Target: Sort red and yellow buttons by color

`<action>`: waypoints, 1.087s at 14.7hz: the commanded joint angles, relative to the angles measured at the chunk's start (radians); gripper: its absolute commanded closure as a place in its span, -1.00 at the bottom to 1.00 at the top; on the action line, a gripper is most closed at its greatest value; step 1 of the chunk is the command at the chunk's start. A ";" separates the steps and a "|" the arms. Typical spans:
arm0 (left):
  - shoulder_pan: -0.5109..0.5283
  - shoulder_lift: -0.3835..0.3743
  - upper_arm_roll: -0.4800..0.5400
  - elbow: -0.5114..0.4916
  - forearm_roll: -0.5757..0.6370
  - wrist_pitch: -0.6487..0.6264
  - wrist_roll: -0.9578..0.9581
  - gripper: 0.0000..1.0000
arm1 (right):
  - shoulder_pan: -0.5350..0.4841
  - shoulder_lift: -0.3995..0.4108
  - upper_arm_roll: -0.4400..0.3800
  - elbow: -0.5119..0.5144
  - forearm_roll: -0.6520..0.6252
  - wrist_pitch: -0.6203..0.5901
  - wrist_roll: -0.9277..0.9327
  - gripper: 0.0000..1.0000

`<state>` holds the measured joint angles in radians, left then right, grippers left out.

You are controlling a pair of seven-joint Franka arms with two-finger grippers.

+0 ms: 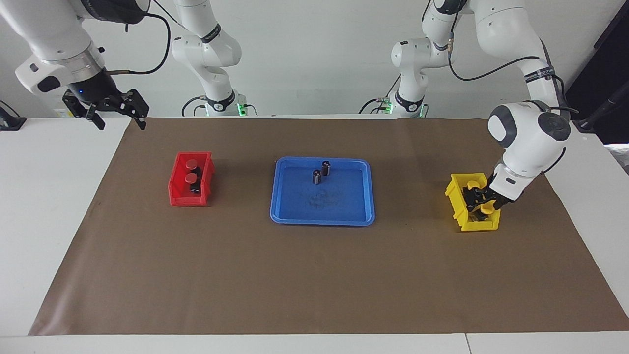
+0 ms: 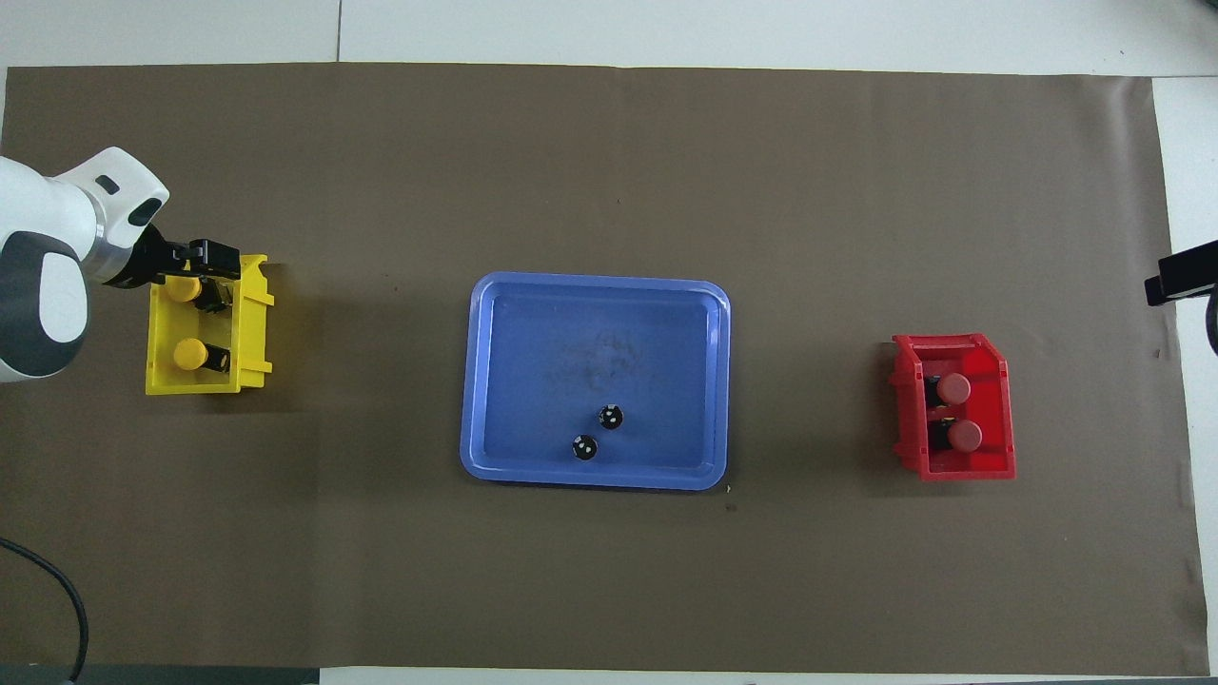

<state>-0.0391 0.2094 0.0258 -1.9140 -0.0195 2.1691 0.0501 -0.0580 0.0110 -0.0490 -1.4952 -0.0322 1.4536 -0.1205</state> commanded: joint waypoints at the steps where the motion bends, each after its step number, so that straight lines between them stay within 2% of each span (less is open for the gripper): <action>1: -0.018 -0.019 0.005 0.096 0.013 -0.154 -0.001 -1.00 | -0.009 0.009 0.006 0.015 0.002 -0.007 0.010 -1.00; 3: -0.007 -0.027 0.003 0.127 0.004 -0.225 0.002 -1.00 | -0.009 0.009 0.006 0.015 0.002 -0.007 0.012 -1.00; 9: -0.007 -0.172 0.008 0.130 0.006 -0.336 0.045 -1.00 | -0.009 0.007 0.006 0.015 0.002 -0.012 0.010 -1.00; 11: -0.018 -0.180 0.005 0.183 0.007 -0.392 0.048 -1.00 | -0.009 0.007 0.006 0.015 0.002 -0.013 0.010 -1.00; 13: -0.040 -0.171 0.003 0.281 0.010 -0.486 0.051 -1.00 | -0.009 0.007 0.003 0.015 0.002 -0.015 0.010 -1.00; 16: -0.080 -0.180 0.017 0.332 0.010 -0.523 0.051 -1.00 | -0.009 0.006 0.001 0.013 0.002 -0.015 0.010 -1.00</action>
<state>-0.0855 0.0208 0.0248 -1.6292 -0.0195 1.6916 0.0898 -0.0583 0.0110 -0.0520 -1.4951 -0.0322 1.4523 -0.1205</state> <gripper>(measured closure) 0.000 0.000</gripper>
